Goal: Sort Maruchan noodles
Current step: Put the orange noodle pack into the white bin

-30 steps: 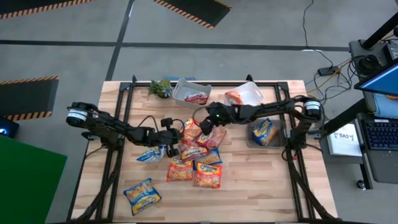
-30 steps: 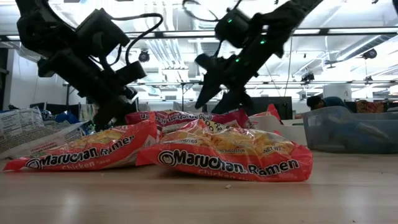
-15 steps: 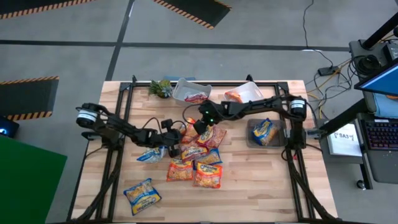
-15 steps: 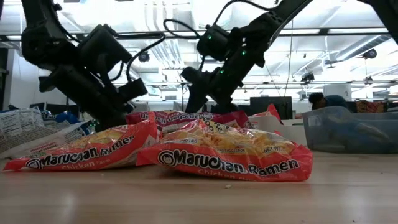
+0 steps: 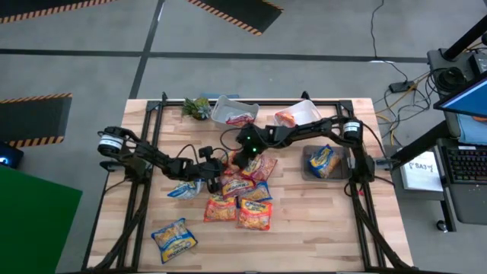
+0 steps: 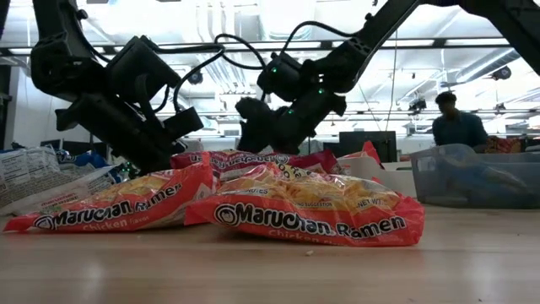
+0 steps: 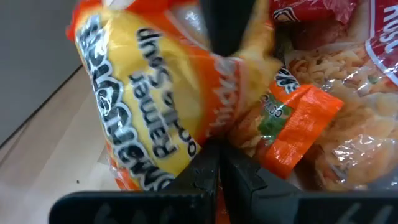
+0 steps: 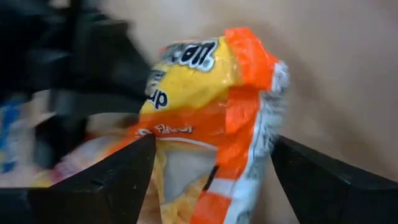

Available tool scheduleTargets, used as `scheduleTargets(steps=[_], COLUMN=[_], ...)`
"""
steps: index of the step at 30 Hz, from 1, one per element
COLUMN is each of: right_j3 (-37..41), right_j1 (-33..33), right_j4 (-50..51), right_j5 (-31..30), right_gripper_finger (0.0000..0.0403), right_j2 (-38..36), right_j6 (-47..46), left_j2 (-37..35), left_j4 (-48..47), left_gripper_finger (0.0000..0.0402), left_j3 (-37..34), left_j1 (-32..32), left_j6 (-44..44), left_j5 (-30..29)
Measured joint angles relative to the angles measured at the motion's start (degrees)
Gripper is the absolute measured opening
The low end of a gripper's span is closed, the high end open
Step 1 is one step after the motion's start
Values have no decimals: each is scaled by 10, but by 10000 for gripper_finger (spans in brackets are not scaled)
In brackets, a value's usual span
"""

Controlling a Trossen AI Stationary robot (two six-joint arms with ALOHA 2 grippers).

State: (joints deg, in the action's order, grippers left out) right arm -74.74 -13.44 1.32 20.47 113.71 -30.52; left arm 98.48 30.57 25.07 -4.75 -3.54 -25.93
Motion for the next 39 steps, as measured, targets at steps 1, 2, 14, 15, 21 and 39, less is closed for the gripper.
scheduleTargets(steps=[1, 2, 14, 15, 21, 39], right_j3=[0, 0, 0, 0, 0, 0], right_j1=[0, 1, 2, 2, 5, -23], right_j4=[-5, -9, -12, -11, 5, 227], right_j5=[13, 19, 20, 20, 23, 5], right_gripper_finger=[298, 291, 125, 106, 26, 21], right_j2=[2, 4, 2, 0, -23, -225], right_j6=[0, 0, 5, 5, 13, 52], left_j2=[0, 0, -6, -9, -71, -395], left_j4=[0, 1, 6, 4, -44, -101], left_gripper_finger=[0, 0, 0, 0, 0, 0], left_j3=[0, 0, -1, -1, -3, 3], left_j1=[0, 0, 0, 0, -1, -1], left_j6=[0, 1, 5, 10, 23, 175], left_j5=[1, 1, 4, 7, 15, 5])
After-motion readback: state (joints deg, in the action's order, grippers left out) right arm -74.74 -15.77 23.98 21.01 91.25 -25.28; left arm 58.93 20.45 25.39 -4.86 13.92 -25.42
